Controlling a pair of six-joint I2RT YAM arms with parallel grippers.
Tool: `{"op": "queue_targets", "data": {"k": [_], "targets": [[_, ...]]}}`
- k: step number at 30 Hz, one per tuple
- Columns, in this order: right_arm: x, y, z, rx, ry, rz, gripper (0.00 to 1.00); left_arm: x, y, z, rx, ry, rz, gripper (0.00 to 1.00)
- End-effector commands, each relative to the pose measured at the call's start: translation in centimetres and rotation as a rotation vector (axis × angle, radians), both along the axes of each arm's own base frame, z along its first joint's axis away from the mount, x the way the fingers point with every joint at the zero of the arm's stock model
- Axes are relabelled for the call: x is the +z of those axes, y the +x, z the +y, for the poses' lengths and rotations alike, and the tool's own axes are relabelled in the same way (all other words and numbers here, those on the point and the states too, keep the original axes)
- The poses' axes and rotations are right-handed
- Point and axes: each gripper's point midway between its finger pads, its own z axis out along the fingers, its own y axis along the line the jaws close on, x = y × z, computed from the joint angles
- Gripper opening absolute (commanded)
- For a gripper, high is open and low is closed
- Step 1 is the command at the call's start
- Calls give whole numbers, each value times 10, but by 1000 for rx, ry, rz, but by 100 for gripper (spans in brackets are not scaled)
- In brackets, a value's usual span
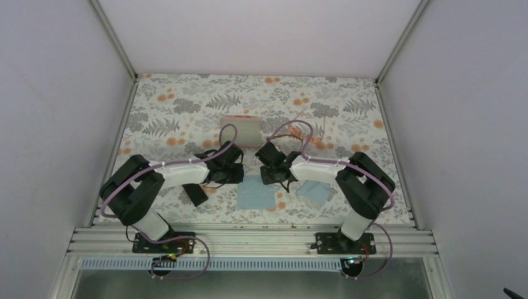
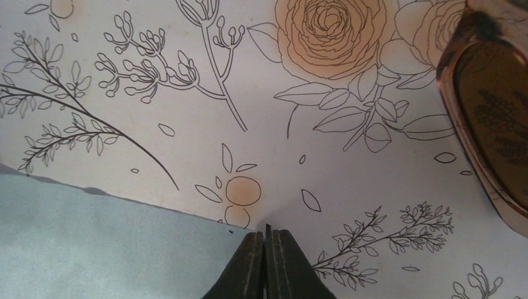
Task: Organize the sunglasses
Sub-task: Fold the glasses cleaning cloth at the center of the board.
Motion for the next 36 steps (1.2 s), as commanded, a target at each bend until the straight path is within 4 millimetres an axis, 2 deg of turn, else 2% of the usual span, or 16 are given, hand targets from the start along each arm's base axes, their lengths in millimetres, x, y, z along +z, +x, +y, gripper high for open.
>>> {"op": "queue_targets", "data": {"k": [1,3,13,22,27,29,31,36], "targets": [[-11,-6,-3,-1,-18,43,4,-14,-11,5,-19,39,40,6],[-9,-5,-3,-6,-17,35,4,-13,-10,4,-20,33,35,2],[23,18,3,-39,41,-45,4,15,4,-2,-12,-3,-42,2],[39,38,16,-22,88,-88,4,34,23,-8,8,-48,-86,2],[37,29,24,42,135,-58,4,36,20,-9,-10,-60,-86,2],[32,21,21,57,134,-37,4,33,14,-8,-24,-70,-75,2],[37,16,18,65,152,-42,4,32,7,-10,-49,-98,-62,2],[34,2,10,73,163,-15,4,34,-7,-12,-88,-146,-48,2]]}}
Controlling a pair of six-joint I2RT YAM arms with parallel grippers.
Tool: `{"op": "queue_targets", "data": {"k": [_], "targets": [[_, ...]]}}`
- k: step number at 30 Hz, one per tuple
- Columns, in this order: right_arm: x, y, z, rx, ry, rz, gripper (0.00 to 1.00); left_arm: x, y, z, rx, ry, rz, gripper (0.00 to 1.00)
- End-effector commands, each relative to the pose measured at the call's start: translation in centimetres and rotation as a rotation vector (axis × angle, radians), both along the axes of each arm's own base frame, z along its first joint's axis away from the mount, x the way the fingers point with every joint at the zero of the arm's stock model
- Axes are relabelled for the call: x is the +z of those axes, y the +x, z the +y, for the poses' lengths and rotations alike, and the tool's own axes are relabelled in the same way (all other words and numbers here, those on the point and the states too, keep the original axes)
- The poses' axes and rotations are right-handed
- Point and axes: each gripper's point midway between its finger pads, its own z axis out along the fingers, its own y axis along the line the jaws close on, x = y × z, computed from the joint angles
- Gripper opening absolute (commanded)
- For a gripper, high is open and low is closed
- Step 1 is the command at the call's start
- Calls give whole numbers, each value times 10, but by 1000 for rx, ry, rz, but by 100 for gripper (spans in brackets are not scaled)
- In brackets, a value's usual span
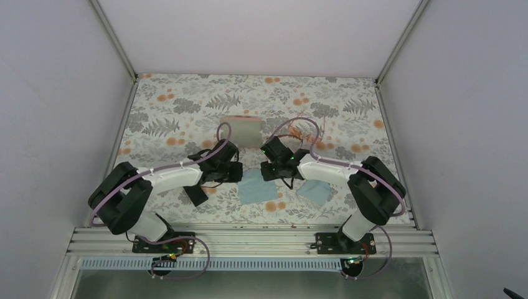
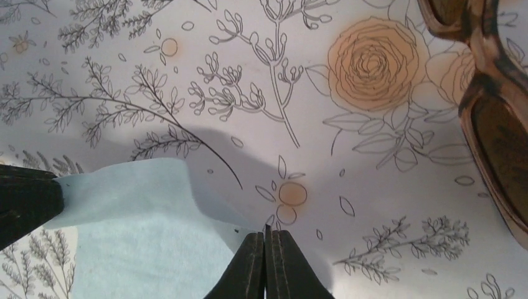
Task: Organize the sunglasses
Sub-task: Fold the glasses cleaning cloth at the center of the board.
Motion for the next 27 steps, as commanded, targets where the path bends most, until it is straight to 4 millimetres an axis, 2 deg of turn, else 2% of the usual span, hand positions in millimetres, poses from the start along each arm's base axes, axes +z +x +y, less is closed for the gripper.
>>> {"op": "queue_targets", "data": {"k": [1,7,8,14,18,27], "targets": [[6,-7,-4,19,34,-2,4,9,-9,-5,-50,-56,-8,2],[6,-17,-12,9,37,14,4,13,-20,-7,-90,-86,2,2],[5,-19,-18,-18,27,22,4,11,-23,-4,-81,-77,4,2],[11,-15,-32,-120,10,-3,4,2,-34,2,-74,-76,33,2],[12,-16,-33,-132,20,5,4,4,-36,4,-62,-80,31,2],[6,-27,-31,-101,36,45,4,7,-46,-4,-91,-107,43,2]]}}
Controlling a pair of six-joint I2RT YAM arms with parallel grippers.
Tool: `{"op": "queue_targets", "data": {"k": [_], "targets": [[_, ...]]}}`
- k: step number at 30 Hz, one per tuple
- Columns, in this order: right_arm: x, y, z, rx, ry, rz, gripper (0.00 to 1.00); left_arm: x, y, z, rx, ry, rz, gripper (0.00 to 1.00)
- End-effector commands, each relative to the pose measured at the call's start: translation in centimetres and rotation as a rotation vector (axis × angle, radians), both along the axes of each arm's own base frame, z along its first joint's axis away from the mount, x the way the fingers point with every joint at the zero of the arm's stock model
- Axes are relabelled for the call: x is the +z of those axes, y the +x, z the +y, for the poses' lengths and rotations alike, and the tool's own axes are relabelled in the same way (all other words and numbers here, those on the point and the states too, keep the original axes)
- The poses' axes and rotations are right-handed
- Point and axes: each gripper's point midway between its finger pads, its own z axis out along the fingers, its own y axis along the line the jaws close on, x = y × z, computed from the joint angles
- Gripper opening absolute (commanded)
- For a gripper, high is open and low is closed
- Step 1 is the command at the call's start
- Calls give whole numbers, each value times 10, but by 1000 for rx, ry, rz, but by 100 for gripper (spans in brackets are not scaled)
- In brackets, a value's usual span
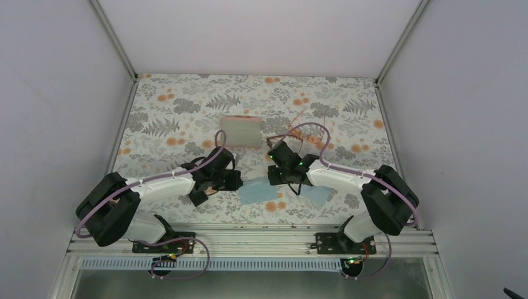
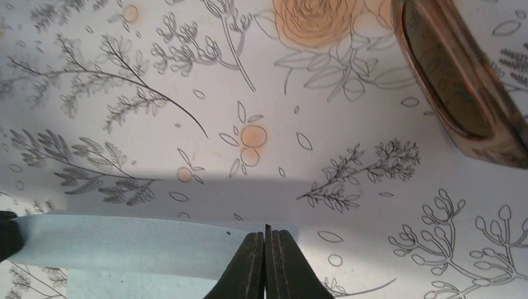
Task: Organize the sunglasses
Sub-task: Fold the glasses cleaning cloth at the center of the board.
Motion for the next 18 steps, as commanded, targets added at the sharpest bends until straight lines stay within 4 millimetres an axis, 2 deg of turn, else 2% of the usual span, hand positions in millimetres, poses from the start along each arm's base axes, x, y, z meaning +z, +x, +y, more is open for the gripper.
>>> {"op": "queue_targets", "data": {"k": [1,8,18], "targets": [[-2,-8,-6,-8,13,25,4,3,-8,-4,-14,-24,10,2],[-15,-19,-8,8,0,65,4,-10,-17,-4,-16,-15,41,2],[-26,-28,-8,20,-22,92,4,-22,-18,-2,-10,10,60,2]]}}
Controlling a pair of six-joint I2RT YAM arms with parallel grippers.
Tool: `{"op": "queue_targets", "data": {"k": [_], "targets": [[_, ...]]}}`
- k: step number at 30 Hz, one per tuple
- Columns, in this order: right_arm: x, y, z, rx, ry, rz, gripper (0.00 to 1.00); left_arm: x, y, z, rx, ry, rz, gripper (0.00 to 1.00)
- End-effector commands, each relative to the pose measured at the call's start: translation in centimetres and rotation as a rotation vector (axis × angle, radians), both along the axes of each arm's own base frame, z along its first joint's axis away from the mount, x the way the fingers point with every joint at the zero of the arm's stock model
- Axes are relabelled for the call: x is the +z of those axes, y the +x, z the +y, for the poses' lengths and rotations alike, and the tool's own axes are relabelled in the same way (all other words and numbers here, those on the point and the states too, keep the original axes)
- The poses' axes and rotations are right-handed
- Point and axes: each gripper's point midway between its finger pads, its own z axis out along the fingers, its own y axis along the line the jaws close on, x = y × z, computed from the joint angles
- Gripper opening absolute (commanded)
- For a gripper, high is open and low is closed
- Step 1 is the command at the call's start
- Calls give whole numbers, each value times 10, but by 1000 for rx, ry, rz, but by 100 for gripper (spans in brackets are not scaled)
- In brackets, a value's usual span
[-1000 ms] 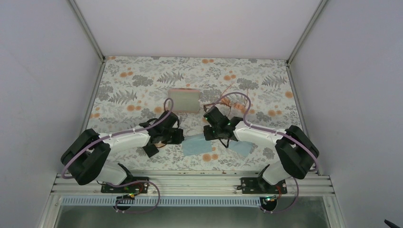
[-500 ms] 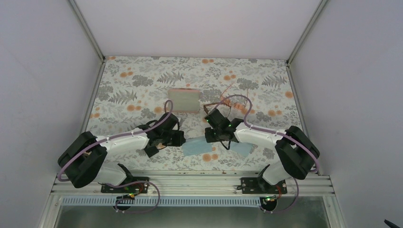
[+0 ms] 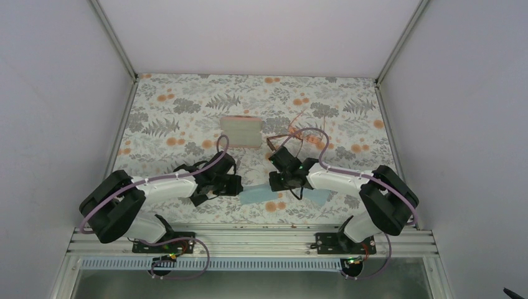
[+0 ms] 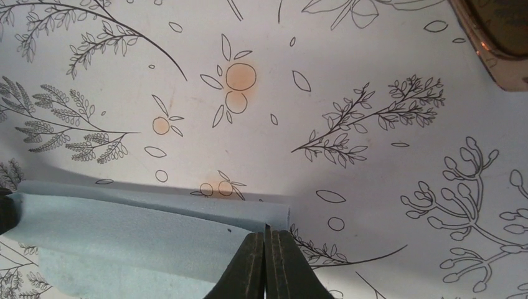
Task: Organize the sunglasses
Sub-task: Fold the glasses cleaning cloth at the center of the board.
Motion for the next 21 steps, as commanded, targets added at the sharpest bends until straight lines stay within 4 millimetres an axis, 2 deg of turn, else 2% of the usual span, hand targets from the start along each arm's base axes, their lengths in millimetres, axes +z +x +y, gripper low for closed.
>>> {"op": "queue_targets", "data": {"k": [1,11,19,21], "targets": [[-7,-7,1,1,-5,19,4,-6,-1,1,9,9,9,2],[-10,-19,7,19,6,44,4,-1,3,2,22,21,-10,2],[-14,-17,1,10,-25,32,4,-7,-7,0,-5,-11,23,3],[-15,-18,2,20,-29,34,4,-5,-9,-2,-15,-29,22,6]]}}
